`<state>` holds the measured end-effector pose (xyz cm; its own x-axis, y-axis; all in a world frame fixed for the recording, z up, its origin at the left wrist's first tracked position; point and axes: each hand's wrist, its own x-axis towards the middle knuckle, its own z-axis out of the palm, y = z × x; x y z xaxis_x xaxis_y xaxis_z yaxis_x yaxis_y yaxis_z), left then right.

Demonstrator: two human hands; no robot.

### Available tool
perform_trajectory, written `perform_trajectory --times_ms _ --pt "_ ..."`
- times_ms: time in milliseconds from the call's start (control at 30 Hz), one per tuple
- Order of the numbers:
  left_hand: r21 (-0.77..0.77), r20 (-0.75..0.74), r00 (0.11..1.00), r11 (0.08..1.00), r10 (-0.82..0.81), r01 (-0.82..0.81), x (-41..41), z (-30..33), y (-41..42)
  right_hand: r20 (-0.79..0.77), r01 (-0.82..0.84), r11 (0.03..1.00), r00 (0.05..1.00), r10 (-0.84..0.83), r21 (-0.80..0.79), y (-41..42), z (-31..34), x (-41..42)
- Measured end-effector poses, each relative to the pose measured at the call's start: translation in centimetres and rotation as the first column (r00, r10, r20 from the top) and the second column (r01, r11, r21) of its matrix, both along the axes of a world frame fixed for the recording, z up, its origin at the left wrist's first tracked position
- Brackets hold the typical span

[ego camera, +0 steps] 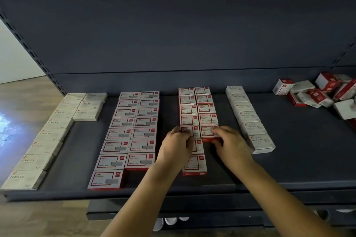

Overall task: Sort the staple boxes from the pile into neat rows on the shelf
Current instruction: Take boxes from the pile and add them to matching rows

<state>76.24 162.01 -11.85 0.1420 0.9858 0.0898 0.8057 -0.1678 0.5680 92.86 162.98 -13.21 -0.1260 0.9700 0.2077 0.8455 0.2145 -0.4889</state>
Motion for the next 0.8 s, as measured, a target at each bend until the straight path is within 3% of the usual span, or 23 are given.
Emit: perform_trajectory --times_ms 133,267,400,800 --pt "0.002 -0.110 0.994 1.000 -0.005 0.006 0.0 0.8 -0.3 0.004 -0.048 0.999 0.999 0.048 -0.026 -0.6 1.9 0.5" --pt "0.177 -0.119 0.991 0.981 -0.063 0.084 2.0 2.5 -1.2 -0.086 -0.093 0.993 0.991 0.099 0.069 -1.6 3.8 1.7" --pt "0.284 -0.123 0.983 0.944 -0.137 0.167 5.6 3.0 -1.3 -0.064 -0.114 0.991 0.991 0.118 0.070 -1.8 3.9 4.2" --pt "0.308 -0.122 0.979 0.932 -0.161 0.191 17.1 2.4 -1.2 -0.104 -0.058 0.997 0.993 0.062 0.050 -1.5 2.8 16.9"
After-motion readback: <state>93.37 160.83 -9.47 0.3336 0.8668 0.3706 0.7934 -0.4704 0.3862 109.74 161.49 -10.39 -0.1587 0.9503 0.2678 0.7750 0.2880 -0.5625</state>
